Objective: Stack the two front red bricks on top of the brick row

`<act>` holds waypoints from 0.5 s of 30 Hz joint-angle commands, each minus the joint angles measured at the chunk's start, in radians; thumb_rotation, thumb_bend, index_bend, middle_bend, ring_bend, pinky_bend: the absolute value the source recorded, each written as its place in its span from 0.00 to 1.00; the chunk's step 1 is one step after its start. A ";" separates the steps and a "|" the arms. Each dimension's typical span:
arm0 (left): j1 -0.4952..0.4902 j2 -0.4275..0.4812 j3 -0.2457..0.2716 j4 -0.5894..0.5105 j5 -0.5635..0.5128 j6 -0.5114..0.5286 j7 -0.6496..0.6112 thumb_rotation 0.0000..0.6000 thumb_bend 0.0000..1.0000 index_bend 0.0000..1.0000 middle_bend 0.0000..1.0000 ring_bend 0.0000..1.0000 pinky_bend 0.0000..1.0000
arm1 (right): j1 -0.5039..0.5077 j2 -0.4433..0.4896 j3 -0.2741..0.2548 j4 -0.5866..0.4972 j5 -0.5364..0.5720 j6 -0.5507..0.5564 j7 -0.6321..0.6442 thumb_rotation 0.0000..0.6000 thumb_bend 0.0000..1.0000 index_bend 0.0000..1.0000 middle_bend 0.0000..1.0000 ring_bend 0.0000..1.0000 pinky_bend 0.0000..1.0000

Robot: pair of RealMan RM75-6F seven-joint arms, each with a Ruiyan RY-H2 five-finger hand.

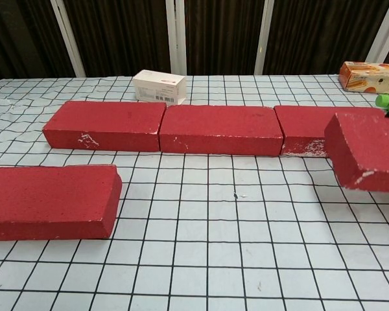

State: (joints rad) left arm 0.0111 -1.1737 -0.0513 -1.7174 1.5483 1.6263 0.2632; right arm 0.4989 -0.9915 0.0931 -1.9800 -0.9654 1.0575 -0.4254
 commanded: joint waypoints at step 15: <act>-0.006 -0.021 -0.032 0.016 -0.046 0.007 0.028 1.00 0.00 0.09 0.00 0.00 0.22 | 0.696 -0.010 0.145 0.125 0.963 -0.196 -0.461 1.00 0.15 0.21 0.23 0.21 0.00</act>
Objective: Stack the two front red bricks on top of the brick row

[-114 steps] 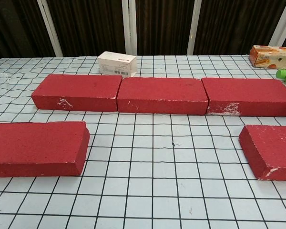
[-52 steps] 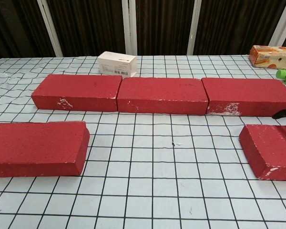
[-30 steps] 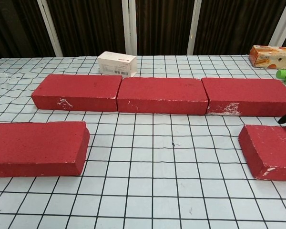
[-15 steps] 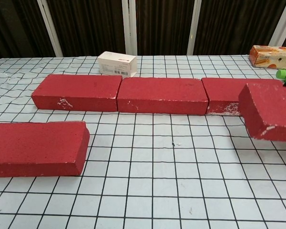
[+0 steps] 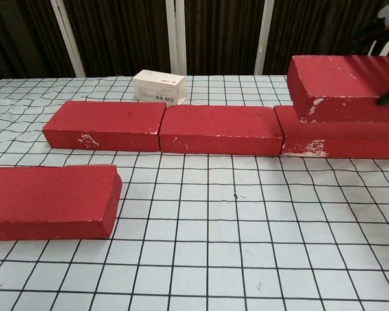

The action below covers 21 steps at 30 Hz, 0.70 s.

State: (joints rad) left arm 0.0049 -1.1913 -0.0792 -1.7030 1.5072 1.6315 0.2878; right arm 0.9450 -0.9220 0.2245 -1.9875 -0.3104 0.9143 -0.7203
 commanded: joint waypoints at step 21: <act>-0.011 -0.032 -0.021 0.008 -0.039 0.000 0.061 1.00 0.00 0.09 0.00 0.00 0.22 | 0.437 -0.315 -0.069 0.462 0.567 -0.155 -0.274 1.00 0.15 0.21 0.23 0.21 0.00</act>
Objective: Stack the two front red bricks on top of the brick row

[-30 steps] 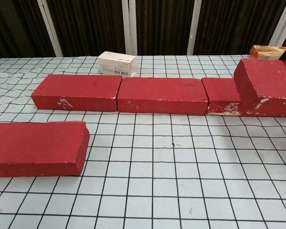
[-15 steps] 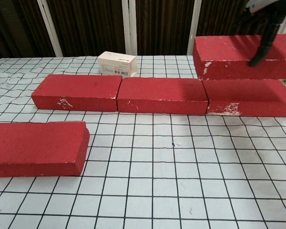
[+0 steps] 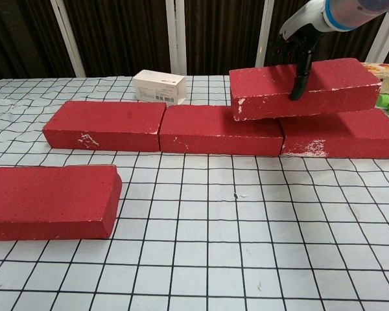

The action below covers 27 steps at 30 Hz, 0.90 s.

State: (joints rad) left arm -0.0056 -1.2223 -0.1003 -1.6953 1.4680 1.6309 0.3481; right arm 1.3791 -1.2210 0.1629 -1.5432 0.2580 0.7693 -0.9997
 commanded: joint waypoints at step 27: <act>-0.004 -0.009 0.004 0.004 -0.001 0.002 0.018 1.00 0.00 0.09 0.00 0.00 0.22 | 0.018 -0.098 -0.052 0.113 -0.037 -0.046 0.074 1.00 0.15 0.21 0.23 0.21 0.00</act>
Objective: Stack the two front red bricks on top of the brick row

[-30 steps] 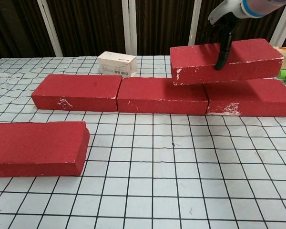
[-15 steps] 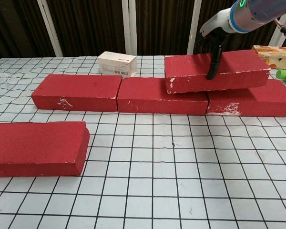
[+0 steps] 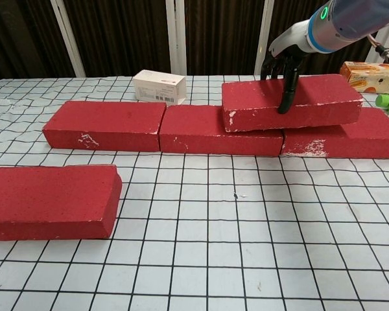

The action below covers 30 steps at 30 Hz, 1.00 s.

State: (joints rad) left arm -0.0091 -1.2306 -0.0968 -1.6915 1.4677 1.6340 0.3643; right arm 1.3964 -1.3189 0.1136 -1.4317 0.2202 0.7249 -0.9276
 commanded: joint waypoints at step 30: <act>-0.001 0.000 -0.001 0.001 -0.004 0.005 -0.004 1.00 0.00 0.09 0.00 0.00 0.22 | 0.020 -0.028 -0.030 0.030 0.006 -0.027 0.050 1.00 0.15 0.21 0.23 0.21 0.00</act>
State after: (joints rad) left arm -0.0104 -1.2304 -0.0982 -1.6901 1.4642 1.6390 0.3606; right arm 1.4163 -1.3468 0.0842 -1.4015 0.2260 0.6977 -0.8771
